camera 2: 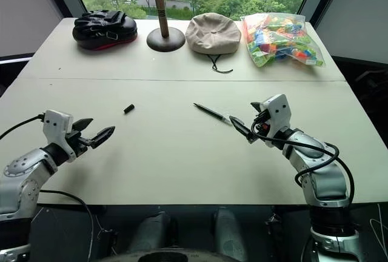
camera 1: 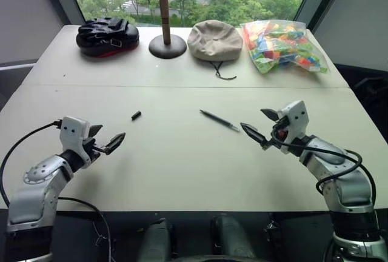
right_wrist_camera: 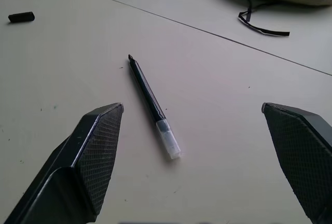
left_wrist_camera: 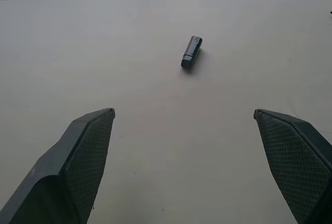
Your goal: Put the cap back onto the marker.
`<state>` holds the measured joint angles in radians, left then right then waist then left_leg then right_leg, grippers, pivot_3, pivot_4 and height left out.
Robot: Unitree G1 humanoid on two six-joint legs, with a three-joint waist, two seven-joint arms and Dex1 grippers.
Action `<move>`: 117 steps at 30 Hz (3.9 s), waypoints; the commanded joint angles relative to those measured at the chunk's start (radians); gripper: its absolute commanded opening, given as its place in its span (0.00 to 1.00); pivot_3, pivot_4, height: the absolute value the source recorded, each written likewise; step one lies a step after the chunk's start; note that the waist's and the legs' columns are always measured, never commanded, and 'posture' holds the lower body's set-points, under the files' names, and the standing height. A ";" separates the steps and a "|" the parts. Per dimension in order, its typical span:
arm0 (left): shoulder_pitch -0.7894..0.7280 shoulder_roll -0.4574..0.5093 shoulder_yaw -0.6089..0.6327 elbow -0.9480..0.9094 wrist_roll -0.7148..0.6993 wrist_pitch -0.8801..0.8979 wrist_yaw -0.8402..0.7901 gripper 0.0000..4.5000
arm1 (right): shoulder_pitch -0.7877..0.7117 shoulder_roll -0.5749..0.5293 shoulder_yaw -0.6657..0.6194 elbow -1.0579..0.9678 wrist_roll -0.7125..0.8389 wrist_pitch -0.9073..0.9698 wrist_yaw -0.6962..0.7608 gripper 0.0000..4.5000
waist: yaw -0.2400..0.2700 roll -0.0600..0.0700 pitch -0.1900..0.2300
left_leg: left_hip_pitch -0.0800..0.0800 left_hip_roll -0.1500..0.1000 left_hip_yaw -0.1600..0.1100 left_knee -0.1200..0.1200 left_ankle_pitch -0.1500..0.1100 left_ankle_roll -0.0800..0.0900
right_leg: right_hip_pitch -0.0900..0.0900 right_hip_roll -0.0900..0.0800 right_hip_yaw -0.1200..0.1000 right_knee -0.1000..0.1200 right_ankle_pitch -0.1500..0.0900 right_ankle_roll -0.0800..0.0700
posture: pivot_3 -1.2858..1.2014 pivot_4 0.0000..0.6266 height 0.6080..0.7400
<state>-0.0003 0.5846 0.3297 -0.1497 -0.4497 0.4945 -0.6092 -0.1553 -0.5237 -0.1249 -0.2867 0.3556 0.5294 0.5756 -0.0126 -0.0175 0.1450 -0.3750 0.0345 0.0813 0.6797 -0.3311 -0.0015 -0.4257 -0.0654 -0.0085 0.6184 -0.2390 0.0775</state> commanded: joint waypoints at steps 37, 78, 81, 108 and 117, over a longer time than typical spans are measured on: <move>-0.506 0.201 -0.312 0.542 0.149 -0.352 -0.670 1.00 | -0.216 -0.122 0.081 0.249 -0.073 -0.142 0.207 0.99 | -0.002 0.000 0.000 | 0.000 -0.002 0.002 0.001 0.000 0.001 | 0.000 0.003 0.000 -0.001 0.000 0.001 | 0.52 0.24 1.00; -0.581 0.051 -0.357 0.676 0.237 -0.493 -0.617 1.00 | -0.577 0.146 0.323 0.820 -0.301 -0.256 0.317 0.33 | -0.005 0.001 0.001 | -0.001 -0.002 0.002 0.002 0.000 0.001 | -0.001 0.003 0.000 0.001 0.002 0.005 | 0.52 0.24 1.00; -0.588 0.047 -0.359 0.686 0.242 -0.498 -0.616 1.00 | -0.575 0.152 0.327 0.824 -0.308 -0.258 0.323 0.01 | -0.005 0.001 0.001 | -0.001 -0.002 0.002 0.002 0.000 0.001 | -0.001 0.003 0.000 0.002 0.002 0.005 | 0.52 0.24 1.00; -0.569 0.089 -0.227 0.803 0.229 -0.387 -0.424 1.00 | -0.437 0.204 0.309 0.164 -0.251 0.138 0.130 0.01 | -0.001 0.000 0.000 | -0.001 -0.003 0.001 0.004 0.000 0.000 | -0.002 0.002 -0.001 0.009 0.002 0.004 | 0.52 0.24 1.00; -0.641 0.043 -0.256 0.916 0.276 -0.440 -0.412 1.00 | -0.422 0.201 0.312 0.161 -0.236 0.132 0.093 0.01 | -0.002 0.000 0.000 | -0.001 -0.003 0.001 0.004 0.000 0.000 | -0.002 0.003 -0.001 0.009 0.002 0.004 | 0.52 0.24 1.00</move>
<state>-0.6162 0.6231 0.0791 0.7562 -0.1841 0.0796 -1.0218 -0.5712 -0.3251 0.2016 -0.0787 0.1048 0.6724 0.6760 -0.0142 -0.0175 0.1453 -0.3759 0.0319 0.0828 0.6836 -0.3311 -0.0015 -0.4276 -0.0625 -0.0093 0.6272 -0.2367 0.0818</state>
